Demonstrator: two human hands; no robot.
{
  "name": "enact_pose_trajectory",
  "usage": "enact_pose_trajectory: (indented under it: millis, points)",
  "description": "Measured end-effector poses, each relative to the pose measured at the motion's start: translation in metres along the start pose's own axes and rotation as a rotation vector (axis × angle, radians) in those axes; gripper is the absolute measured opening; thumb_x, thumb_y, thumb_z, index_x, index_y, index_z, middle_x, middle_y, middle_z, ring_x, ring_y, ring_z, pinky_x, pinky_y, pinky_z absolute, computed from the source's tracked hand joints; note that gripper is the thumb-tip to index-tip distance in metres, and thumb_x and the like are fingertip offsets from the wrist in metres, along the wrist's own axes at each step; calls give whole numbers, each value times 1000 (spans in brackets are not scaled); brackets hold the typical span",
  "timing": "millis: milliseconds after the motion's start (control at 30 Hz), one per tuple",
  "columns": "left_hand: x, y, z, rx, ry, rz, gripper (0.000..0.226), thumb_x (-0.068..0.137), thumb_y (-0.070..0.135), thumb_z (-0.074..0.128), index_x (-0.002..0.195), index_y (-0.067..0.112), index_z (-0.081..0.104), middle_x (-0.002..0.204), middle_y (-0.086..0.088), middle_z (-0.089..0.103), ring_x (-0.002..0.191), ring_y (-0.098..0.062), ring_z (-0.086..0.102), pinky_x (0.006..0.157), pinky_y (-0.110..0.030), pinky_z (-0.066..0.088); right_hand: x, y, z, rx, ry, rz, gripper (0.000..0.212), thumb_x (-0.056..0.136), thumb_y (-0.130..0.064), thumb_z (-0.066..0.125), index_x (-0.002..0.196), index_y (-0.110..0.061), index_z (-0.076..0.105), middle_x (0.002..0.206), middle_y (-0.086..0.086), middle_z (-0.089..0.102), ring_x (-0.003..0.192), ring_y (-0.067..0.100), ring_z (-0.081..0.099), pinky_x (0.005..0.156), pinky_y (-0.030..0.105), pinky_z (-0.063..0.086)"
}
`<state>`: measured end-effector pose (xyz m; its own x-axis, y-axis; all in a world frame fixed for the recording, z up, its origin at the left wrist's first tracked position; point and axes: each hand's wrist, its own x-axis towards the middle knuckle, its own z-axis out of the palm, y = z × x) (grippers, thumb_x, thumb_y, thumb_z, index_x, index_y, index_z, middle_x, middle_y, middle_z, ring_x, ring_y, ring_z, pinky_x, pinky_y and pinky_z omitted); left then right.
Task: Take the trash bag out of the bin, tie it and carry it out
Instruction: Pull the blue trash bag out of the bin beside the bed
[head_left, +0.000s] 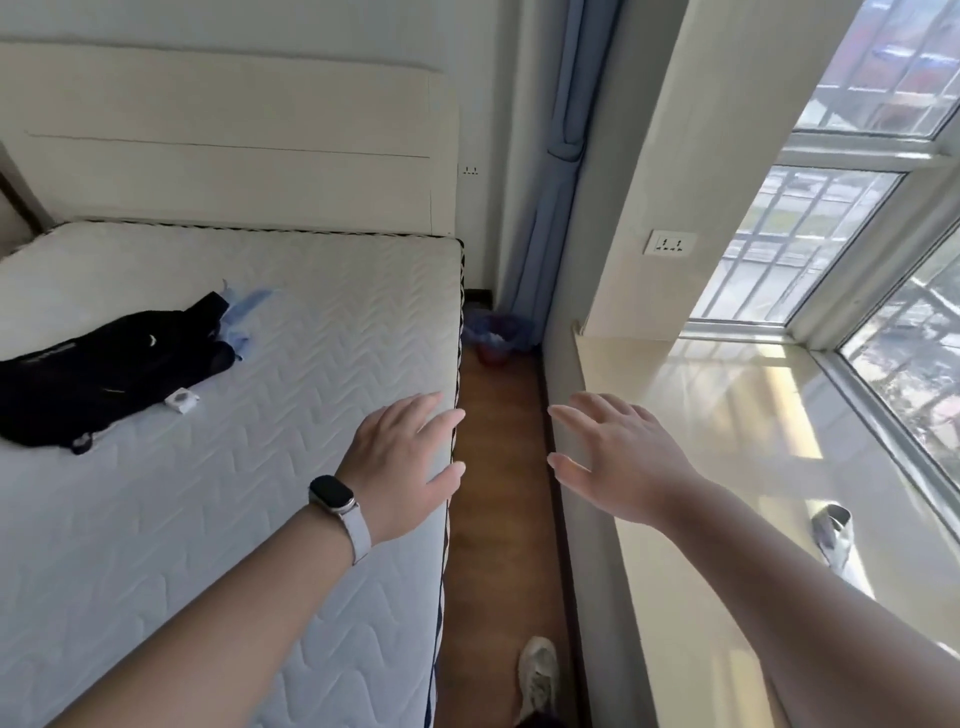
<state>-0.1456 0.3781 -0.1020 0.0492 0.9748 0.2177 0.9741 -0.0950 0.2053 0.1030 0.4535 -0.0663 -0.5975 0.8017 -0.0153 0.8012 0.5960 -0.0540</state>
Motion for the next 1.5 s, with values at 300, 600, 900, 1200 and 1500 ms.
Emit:
enact_pose_trajectory:
  millis: [300, 600, 900, 1200, 1500]
  points:
    - [123, 1, 22, 74, -69, -99, 55, 81, 50, 43, 130, 25, 50, 140, -4, 49, 128, -26, 45, 103, -42, 34, 111, 107, 4, 79, -6, -46, 57, 92, -59, 34, 143, -32, 33, 151, -3, 37, 138, 21, 33, 110, 40, 29]
    - [223, 1, 55, 73, -116, -124, 55, 82, 50, 45, 133, 29, 45, 145, -1, 43, 133, -23, 38, 108, -40, 29, 190, 185, 1, 111, -29, -34, 56, 93, -58, 33, 143, -32, 33, 152, -4, 35, 140, 22, 32, 112, 40, 28]
    - [326, -55, 102, 36, -174, -124, 56, 81, 50, 44, 132, 29, 46, 142, -1, 47, 131, -23, 42, 105, -41, 33, 302, 229, 22, 89, -112, -29, 57, 92, -57, 33, 142, -30, 35, 151, -2, 37, 138, 23, 34, 111, 41, 31]
    - [469, -160, 149, -56, -248, -151, 55, 81, 44, 49, 132, 24, 49, 143, -5, 46, 131, -26, 43, 103, -43, 36, 479, 262, 47, 56, -232, 6, 57, 92, -57, 33, 143, -31, 33, 152, -2, 35, 138, 22, 34, 111, 41, 32]
    - [592, -237, 172, -24, -317, -81, 53, 84, 38, 49, 135, 23, 46, 145, -6, 44, 133, -26, 40, 104, -43, 35, 603, 281, 73, 39, -283, -7, 57, 92, -56, 37, 142, -28, 35, 149, -1, 38, 136, 22, 37, 110, 40, 33]
